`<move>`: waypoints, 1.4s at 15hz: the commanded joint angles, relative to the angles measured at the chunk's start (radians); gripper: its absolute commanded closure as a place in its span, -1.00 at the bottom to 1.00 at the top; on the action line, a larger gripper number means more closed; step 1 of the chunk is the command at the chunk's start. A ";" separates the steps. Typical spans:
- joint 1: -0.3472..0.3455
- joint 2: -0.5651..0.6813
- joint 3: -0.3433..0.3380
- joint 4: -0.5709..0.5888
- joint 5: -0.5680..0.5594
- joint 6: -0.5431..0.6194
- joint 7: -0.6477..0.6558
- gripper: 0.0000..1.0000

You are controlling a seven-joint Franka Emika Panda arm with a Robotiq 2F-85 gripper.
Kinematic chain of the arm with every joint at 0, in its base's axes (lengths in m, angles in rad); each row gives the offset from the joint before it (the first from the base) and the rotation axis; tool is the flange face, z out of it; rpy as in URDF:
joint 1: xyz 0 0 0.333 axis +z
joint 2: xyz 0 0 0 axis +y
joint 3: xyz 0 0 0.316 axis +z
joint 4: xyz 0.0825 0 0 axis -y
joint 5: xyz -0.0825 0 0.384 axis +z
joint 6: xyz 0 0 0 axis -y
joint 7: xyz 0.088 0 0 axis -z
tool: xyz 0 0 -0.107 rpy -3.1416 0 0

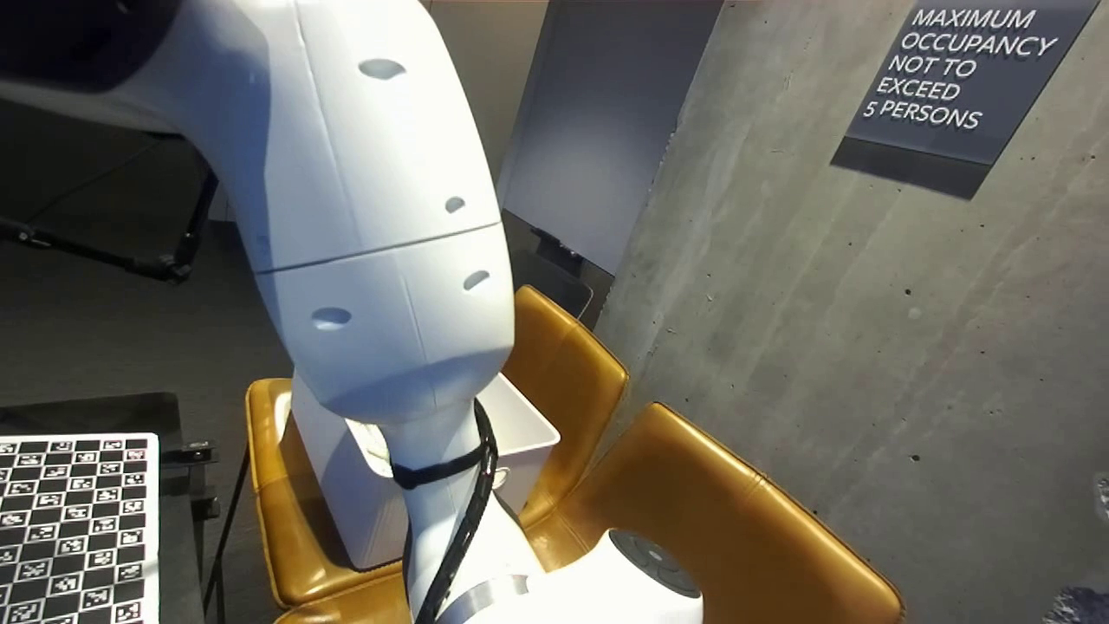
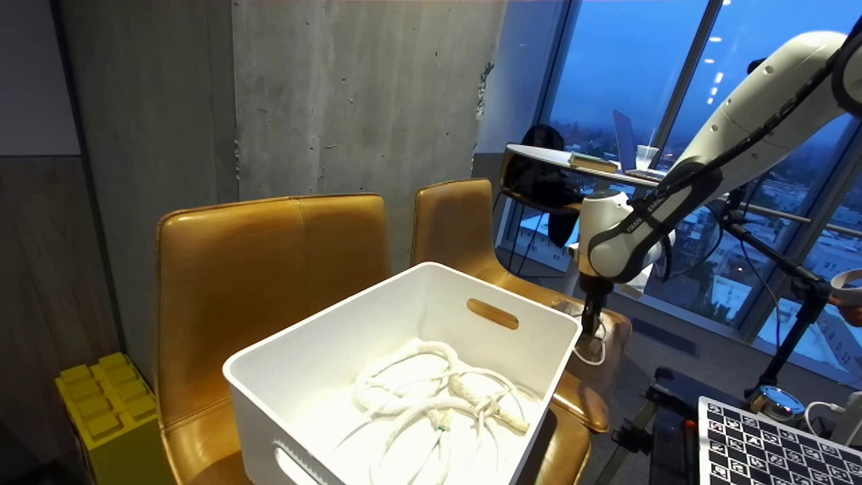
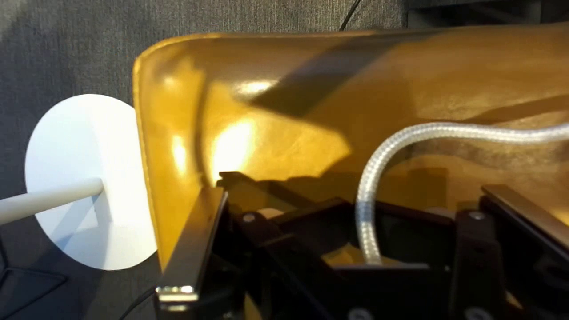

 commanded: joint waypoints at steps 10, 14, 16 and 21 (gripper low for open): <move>0.156 -0.561 0.014 -0.152 -0.106 -0.257 0.036 1.00; 0.240 -0.708 0.066 -0.149 -0.149 -0.378 0.082 1.00; 0.287 -0.771 0.108 -0.158 -0.171 -0.436 0.122 1.00; 0.371 -0.838 0.217 -0.199 -0.158 -0.480 0.189 1.00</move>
